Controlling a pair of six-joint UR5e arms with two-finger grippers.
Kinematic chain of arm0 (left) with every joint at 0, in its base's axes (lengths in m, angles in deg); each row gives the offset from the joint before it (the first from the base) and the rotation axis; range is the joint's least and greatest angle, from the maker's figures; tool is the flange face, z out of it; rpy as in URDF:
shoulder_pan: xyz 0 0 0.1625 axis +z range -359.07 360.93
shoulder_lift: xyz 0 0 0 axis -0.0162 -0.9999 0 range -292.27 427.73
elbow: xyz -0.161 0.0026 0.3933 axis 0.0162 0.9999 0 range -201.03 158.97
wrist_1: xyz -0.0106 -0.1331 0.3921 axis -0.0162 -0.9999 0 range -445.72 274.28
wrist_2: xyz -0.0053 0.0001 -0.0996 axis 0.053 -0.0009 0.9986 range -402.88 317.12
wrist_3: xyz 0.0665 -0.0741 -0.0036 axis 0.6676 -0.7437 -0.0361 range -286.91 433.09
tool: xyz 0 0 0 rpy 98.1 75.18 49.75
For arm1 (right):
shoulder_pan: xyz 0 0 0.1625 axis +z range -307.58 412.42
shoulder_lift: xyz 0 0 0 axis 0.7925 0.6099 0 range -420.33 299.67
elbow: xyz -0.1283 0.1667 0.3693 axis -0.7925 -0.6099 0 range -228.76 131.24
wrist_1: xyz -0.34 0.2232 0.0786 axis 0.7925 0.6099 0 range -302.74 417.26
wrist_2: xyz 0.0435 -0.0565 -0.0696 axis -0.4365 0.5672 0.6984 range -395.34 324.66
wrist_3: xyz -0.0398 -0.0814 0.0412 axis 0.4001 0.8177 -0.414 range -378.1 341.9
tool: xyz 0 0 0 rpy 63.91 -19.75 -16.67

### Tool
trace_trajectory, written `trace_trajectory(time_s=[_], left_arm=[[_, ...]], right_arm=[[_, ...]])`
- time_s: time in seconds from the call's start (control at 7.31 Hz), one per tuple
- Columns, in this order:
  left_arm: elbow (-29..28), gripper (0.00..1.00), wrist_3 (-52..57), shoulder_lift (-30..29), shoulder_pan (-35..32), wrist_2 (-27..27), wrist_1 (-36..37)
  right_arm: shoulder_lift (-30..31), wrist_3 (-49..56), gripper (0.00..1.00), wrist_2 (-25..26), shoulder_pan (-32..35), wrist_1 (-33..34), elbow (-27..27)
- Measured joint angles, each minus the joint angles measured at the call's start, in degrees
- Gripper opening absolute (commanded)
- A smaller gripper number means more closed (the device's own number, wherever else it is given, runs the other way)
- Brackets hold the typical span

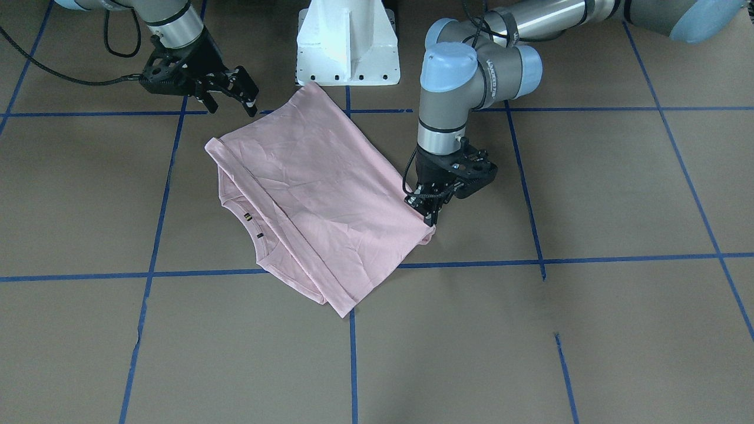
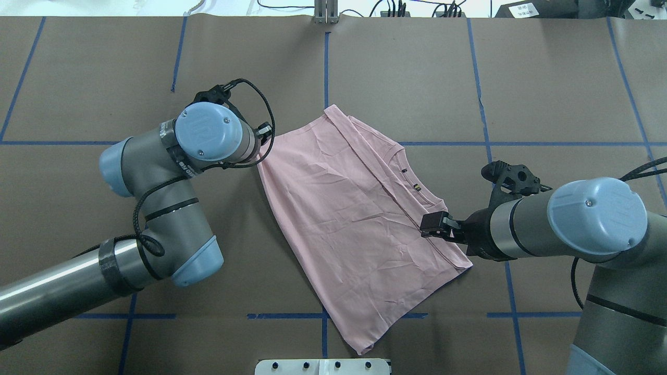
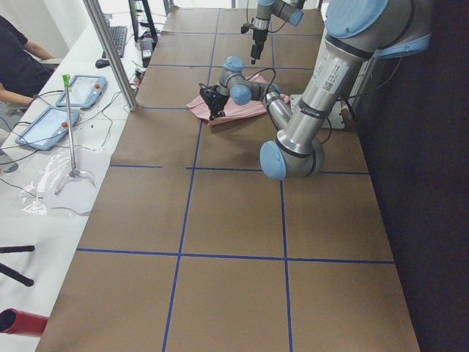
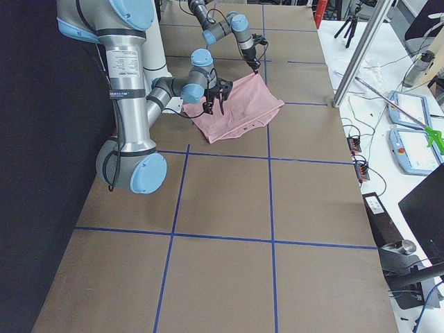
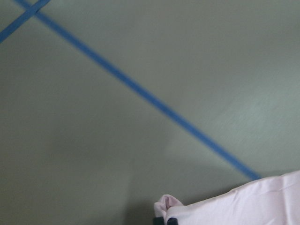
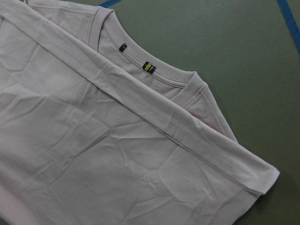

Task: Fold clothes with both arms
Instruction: 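Hold the shirt with the right gripper while the left gripper straightens it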

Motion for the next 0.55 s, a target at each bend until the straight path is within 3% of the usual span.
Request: trace_trajectory(time_s=[0.27, 0.55], left_arm=[[-10.24, 0.0, 3.96, -5.66, -3.86, -0.09, -7.18], [-23.56, 0.0, 8.39, -11.58, -6.3, -0.51, -18.9]], right_arm=[[-0.01, 0.0, 1.0, -0.01, 0.15, -0.01, -0.26], [-0.31, -0.06, 1.0, 0.01, 0.22, -0.01, -0.69]])
